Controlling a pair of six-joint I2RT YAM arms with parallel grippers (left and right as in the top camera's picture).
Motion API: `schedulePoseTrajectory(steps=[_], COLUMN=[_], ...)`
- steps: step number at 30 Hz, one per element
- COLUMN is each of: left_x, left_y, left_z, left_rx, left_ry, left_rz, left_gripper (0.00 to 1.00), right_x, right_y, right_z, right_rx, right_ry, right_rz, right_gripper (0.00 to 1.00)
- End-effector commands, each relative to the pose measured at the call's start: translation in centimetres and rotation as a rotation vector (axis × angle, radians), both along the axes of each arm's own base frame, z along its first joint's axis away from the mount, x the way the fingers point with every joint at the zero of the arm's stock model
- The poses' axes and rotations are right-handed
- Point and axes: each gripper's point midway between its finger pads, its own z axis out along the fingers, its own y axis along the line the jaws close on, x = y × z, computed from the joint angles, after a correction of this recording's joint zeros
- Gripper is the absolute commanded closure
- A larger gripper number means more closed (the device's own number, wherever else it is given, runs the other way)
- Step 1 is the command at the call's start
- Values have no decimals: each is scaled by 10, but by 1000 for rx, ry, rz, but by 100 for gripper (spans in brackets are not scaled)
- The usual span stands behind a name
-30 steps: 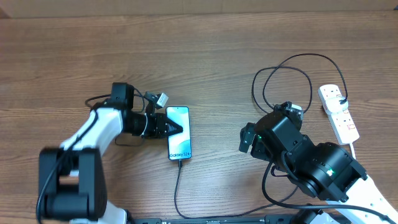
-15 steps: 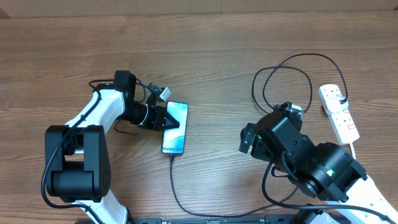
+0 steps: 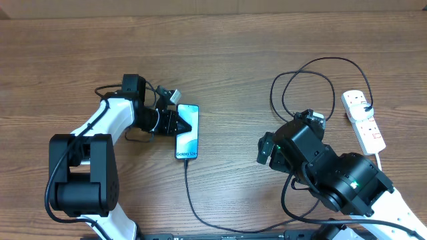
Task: Plug charger to phone and switch on socket
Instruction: 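Lay the phone flat on the table and open the left gripper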
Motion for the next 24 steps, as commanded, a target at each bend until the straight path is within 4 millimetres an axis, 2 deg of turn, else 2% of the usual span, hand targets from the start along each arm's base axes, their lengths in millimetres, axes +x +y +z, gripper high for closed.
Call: schedulePoseTrajectory(steps=[1,10,16,24], left_x=[-9,-7,-4,-1], left_y=[-2,8,9,13], left_z=[-8,-21,-22,-25], left_rx=[-23,64,73,104], left_ry=[56,42,27,14], left_rz=[30,37,38,42], left_gripper=[93,86,85,74], right_x=[2,2,5,6], right_y=[-3,-2,0,1], right_z=[2,2,5,5], right_rx=[-2,2,14,17], right_ry=[-15,-18,-32,-35], right_rz=[-14,-14,-14,-14], right_gripper=[0,0,0,0])
